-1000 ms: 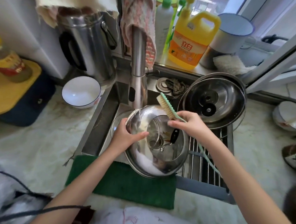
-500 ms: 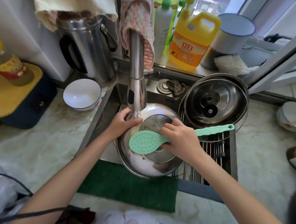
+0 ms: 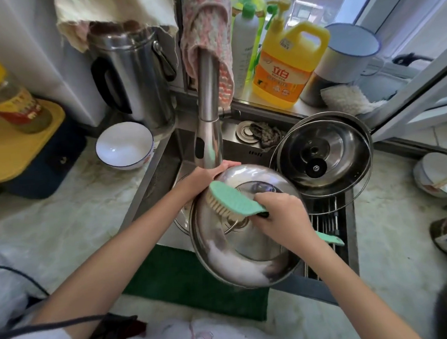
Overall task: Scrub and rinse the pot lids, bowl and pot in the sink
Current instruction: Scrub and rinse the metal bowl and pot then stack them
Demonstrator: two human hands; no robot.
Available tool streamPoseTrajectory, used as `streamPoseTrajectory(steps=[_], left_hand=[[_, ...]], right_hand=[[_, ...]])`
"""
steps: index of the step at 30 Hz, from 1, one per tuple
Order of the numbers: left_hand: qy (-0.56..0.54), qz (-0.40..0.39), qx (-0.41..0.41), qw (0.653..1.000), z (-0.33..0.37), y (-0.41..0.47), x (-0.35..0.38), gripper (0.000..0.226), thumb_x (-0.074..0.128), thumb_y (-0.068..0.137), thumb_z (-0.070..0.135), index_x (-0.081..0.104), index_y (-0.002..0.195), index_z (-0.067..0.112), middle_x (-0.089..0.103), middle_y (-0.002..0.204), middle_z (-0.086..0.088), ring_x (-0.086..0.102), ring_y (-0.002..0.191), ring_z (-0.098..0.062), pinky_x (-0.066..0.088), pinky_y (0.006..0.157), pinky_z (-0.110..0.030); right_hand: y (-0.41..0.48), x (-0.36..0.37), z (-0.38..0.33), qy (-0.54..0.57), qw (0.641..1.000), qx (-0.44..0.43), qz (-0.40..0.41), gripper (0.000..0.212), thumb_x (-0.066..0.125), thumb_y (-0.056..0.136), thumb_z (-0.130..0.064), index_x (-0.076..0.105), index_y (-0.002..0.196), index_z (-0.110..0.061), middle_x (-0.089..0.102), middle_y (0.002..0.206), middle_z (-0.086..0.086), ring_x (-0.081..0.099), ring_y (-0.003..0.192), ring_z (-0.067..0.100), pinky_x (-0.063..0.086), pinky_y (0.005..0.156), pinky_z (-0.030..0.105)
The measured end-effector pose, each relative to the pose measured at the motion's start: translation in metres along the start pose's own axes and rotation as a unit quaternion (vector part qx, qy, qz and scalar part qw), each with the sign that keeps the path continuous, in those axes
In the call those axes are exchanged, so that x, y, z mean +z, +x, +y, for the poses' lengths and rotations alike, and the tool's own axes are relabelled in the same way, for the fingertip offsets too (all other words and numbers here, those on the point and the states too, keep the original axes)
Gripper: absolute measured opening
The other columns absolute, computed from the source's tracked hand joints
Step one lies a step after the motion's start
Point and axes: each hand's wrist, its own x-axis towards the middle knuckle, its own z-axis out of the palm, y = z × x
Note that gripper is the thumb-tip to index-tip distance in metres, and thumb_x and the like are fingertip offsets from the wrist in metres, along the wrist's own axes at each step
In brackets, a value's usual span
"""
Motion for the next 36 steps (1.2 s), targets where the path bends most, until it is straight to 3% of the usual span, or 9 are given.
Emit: streamPoseTrajectory(steps=[4, 9, 14, 19, 24, 27, 30, 34, 36], left_hand=[[0.029, 0.087, 0.052, 0.994, -0.002, -0.010, 0.010, 0.033, 0.038, 0.099, 0.034, 0.056, 0.126, 0.027, 0.057, 0.128, 0.001, 0.052, 0.121, -0.015, 0.036, 0.096, -0.012], [0.122, 0.149, 0.129, 0.973, -0.024, -0.016, 0.026, 0.059, 0.040, 0.087, 0.043, 0.045, 0.140, 0.016, 0.052, 0.137, -0.003, 0.046, 0.128, -0.014, 0.033, 0.110, -0.030], [0.031, 0.134, 0.033, 0.990, -0.009, 0.009, 0.009, 0.040, 0.049, 0.096, 0.036, 0.058, 0.130, 0.015, 0.062, 0.124, -0.004, 0.054, 0.109, -0.009, 0.040, 0.076, -0.001], [0.290, 0.118, 0.190, 0.931, -0.026, -0.017, 0.030, 0.059, 0.040, 0.091, 0.054, 0.035, 0.145, 0.030, 0.029, 0.154, 0.007, 0.026, 0.140, -0.013, 0.021, 0.110, -0.029], [-0.006, 0.165, 0.080, 0.983, -0.019, 0.000, 0.013, 0.033, 0.040, 0.101, 0.010, 0.054, 0.128, 0.001, 0.057, 0.130, -0.021, 0.053, 0.103, -0.009, 0.037, 0.081, 0.001], [0.084, 0.212, 0.092, 0.969, -0.028, -0.010, 0.029, 0.035, 0.040, 0.098, 0.027, 0.058, 0.128, 0.019, 0.062, 0.122, -0.009, 0.052, 0.109, -0.013, 0.041, 0.094, -0.019], [0.256, 0.248, 0.165, 0.920, -0.028, -0.022, 0.052, 0.038, 0.042, 0.099, 0.028, 0.048, 0.136, 0.033, 0.045, 0.144, 0.013, 0.037, 0.126, -0.008, 0.036, 0.099, -0.028], [0.022, 0.170, 0.128, 0.977, -0.015, 0.000, 0.019, 0.026, 0.047, 0.094, 0.030, 0.064, 0.110, 0.041, 0.061, 0.113, -0.003, 0.056, 0.109, -0.017, 0.044, 0.097, -0.029], [-0.027, 0.197, 0.096, 0.975, -0.023, -0.009, 0.024, 0.028, 0.046, 0.096, 0.017, 0.064, 0.115, 0.028, 0.061, 0.121, -0.003, 0.053, 0.115, -0.012, 0.037, 0.109, -0.034]], right_hand=[[0.009, -0.004, 0.008, 0.124, 0.974, 0.191, 0.011, 0.027, 0.072, 0.080, -0.032, 0.067, 0.073, -0.007, 0.064, 0.064, 0.006, 0.058, 0.063, 0.025, 0.044, 0.055, 0.038], [0.021, 0.006, -0.001, 0.287, 0.904, 0.316, 0.035, 0.031, 0.072, 0.082, -0.030, 0.066, 0.073, -0.001, 0.061, 0.060, 0.011, 0.053, 0.056, 0.018, 0.040, 0.055, 0.032], [0.028, 0.027, -0.010, 0.381, 0.849, 0.365, 0.025, 0.040, 0.064, 0.089, -0.028, 0.046, 0.056, -0.014, 0.041, 0.046, -0.004, 0.037, 0.040, 0.007, 0.030, 0.046, 0.023], [0.035, 0.027, 0.003, 0.368, 0.851, 0.374, 0.021, 0.036, 0.063, 0.087, -0.030, 0.059, 0.068, 0.000, 0.045, 0.049, -0.001, 0.040, 0.049, 0.016, 0.032, 0.054, 0.032], [0.036, 0.024, -0.001, 0.334, 0.867, 0.360, -0.084, 0.028, 0.067, 0.081, -0.033, 0.061, 0.057, -0.020, 0.046, 0.040, -0.010, 0.042, 0.043, 0.011, 0.032, 0.048, 0.026], [0.035, 0.028, -0.002, 0.318, 0.869, 0.374, -0.055, 0.028, 0.066, 0.079, -0.036, 0.059, 0.058, -0.019, 0.045, 0.040, -0.009, 0.044, 0.047, 0.015, 0.034, 0.052, 0.029], [0.037, 0.028, 0.002, 0.347, 0.855, 0.385, -0.024, 0.033, 0.065, 0.080, -0.027, 0.052, 0.049, -0.025, 0.040, 0.041, -0.009, 0.037, 0.047, 0.013, 0.030, 0.051, 0.028], [0.034, 0.022, 0.005, 0.371, 0.846, 0.379, -0.050, 0.029, 0.066, 0.079, -0.027, 0.055, 0.054, -0.022, 0.040, 0.043, -0.010, 0.037, 0.045, 0.011, 0.027, 0.049, 0.026], [0.030, 0.023, 0.007, 0.388, 0.828, 0.405, -0.027, 0.023, 0.065, 0.077, -0.031, 0.058, 0.057, -0.021, 0.041, 0.041, -0.010, 0.037, 0.044, 0.011, 0.026, 0.049, 0.025]])
